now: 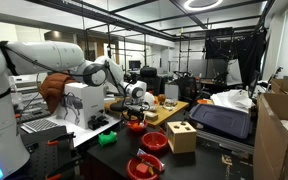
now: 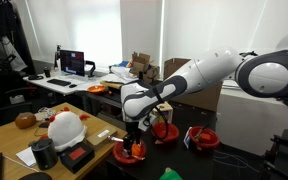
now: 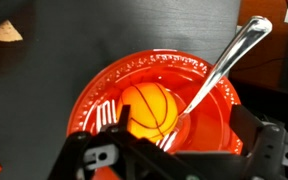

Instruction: Remove the orange ball from the red bowl

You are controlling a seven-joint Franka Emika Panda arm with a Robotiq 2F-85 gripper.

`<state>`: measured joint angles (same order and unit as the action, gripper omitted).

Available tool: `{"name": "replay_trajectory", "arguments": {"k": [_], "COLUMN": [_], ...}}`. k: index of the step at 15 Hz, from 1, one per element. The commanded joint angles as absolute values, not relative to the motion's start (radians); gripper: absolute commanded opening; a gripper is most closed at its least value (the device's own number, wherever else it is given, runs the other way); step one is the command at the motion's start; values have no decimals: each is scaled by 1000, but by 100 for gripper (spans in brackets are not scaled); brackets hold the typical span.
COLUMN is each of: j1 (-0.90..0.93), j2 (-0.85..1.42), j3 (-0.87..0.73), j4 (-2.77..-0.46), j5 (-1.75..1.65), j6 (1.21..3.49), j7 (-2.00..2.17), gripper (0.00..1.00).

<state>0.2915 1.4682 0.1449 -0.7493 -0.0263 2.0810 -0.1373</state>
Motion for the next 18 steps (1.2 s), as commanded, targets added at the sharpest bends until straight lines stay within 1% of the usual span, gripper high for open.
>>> {"name": "replay_trajectory", "arguments": {"k": [1,8,18], "j1": [297,300,318], "j2": [1468,1468,1468], "j3": [111,70,84], "j4": [-728,-728,-717], "j5": [-38,-61,-55], "j6": [2087,2120,2091], "j7": [-145,-139,-130], "gripper": [100,100,100]}}
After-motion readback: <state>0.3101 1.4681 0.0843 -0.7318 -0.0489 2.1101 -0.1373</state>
